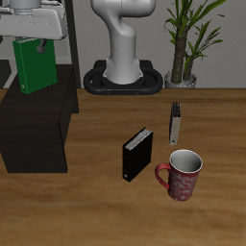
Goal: Place the green book upright on top of the shelf
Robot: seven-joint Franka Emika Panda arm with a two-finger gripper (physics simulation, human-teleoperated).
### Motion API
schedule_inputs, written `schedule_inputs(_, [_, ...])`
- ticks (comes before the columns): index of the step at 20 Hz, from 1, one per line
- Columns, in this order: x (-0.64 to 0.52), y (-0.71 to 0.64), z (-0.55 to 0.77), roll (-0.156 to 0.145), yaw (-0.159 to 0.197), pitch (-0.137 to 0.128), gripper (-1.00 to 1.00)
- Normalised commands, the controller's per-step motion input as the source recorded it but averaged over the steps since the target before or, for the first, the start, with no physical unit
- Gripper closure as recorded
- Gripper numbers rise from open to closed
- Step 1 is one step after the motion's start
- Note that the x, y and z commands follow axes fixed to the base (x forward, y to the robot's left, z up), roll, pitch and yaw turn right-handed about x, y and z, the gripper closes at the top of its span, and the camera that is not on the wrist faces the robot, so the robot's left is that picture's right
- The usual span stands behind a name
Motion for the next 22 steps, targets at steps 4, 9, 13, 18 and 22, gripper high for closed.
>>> schedule_inputs(4, [0.05, -0.03, -0.2, -0.013, -0.013, 0.014, 1.0])
schedule_inputs(9, [0.1, -0.07, -0.2, -0.018, -0.036, 0.016, 1.0])
schedule_inputs(13, [0.06, -0.05, -0.21, -0.01, -0.04, 0.016, 1.0])
schedule_inputs(18, [0.01, -0.01, -0.11, -0.012, -0.026, 0.017, -1.0])
schedule_inputs(22, [-0.04, -0.04, 0.01, -0.031, -0.019, -0.002, -1.0])
